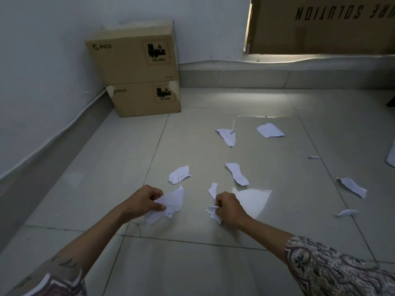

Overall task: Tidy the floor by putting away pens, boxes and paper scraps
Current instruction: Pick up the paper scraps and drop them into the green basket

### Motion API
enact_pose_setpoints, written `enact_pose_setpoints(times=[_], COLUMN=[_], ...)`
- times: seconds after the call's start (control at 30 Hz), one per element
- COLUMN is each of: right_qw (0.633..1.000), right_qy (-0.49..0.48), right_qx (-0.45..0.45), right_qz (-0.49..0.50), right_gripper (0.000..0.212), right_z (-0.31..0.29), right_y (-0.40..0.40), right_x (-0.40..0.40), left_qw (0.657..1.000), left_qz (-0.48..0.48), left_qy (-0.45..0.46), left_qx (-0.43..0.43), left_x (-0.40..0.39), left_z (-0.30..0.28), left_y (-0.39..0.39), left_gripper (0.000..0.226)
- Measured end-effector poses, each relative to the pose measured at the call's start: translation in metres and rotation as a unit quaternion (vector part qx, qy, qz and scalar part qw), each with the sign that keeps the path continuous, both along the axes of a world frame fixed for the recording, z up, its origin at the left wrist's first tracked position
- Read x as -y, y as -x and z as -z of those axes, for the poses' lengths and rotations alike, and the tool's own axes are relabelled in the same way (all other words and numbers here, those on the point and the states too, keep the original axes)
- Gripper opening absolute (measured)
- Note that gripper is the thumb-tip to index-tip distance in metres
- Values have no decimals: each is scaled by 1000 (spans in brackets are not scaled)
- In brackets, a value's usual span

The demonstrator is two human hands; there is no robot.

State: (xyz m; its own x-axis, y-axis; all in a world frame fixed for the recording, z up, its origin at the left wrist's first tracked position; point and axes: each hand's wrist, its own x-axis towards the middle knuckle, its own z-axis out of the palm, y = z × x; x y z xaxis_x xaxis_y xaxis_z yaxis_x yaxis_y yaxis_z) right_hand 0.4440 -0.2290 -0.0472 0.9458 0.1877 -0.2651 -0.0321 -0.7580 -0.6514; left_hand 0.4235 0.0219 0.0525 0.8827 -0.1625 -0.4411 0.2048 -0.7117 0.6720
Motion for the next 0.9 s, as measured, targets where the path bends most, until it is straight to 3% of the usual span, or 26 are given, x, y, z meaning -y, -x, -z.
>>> enact_pose_setpoints(times=[0.23, 0.47, 0.7, 0.9], right_qw=[1000, 978, 949, 894], right_qy=[-15, -169, -224, -252], right_qx=[-12, -6, 38, 88], right_qz=[20, 125, 217, 359], right_gripper=[33, 24, 27, 29], right_z=[-29, -88, -150, -205], right_y=[7, 23, 67, 129], right_x=[26, 75, 153, 239], left_qw=[999, 992, 971, 938], left_qz=[-19, -43, 13, 56], left_qy=[42, 113, 232, 340], left_qx=[4, 28, 54, 46], left_x=[28, 81, 203, 308], left_z=[-6, -20, -54, -94], left_y=[0, 4, 11, 34], left_gripper=[17, 10, 8, 7])
